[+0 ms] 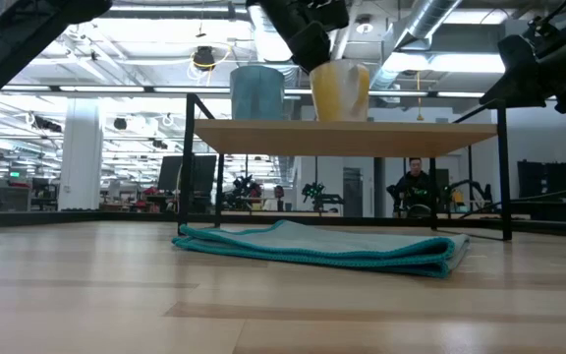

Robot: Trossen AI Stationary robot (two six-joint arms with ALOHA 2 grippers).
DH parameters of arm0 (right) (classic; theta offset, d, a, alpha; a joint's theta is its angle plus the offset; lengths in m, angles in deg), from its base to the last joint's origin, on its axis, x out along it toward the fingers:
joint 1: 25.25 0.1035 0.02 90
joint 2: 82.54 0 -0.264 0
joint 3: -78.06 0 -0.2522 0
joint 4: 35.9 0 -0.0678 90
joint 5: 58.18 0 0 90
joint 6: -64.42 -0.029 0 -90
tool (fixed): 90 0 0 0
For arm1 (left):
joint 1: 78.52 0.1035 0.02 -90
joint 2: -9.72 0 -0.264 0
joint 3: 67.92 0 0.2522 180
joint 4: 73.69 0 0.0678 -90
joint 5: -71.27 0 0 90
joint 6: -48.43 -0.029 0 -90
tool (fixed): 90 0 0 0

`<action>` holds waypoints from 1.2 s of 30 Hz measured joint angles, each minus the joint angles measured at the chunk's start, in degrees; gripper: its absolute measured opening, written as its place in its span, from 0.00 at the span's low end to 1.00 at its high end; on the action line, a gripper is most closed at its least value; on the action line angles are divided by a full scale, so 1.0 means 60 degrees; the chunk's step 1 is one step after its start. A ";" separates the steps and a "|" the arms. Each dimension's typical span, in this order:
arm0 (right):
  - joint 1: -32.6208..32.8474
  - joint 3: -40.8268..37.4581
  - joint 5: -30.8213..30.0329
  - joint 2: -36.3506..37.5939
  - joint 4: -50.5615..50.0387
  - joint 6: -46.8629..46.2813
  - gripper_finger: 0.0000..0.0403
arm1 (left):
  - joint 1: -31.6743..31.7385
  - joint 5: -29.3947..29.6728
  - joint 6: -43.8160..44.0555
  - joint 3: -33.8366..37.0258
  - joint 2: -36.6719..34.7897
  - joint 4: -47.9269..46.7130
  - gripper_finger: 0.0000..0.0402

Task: Stack small to large cups/mugs on shelf
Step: Put the yellow mug on the shelf

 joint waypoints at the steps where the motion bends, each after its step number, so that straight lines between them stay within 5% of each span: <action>1: 0.0000 0.0000 0.0000 0.0000 0.0000 0.0000 0.33 | -0.0023 0.0012 0.0001 0.0000 0.0000 0.0028 0.48; 36: -0.0004 0.0000 0.0000 0.0000 -0.0004 0.0000 0.33 | -0.0152 0.0243 -0.1029 -0.0039 0.0001 0.1042 0.48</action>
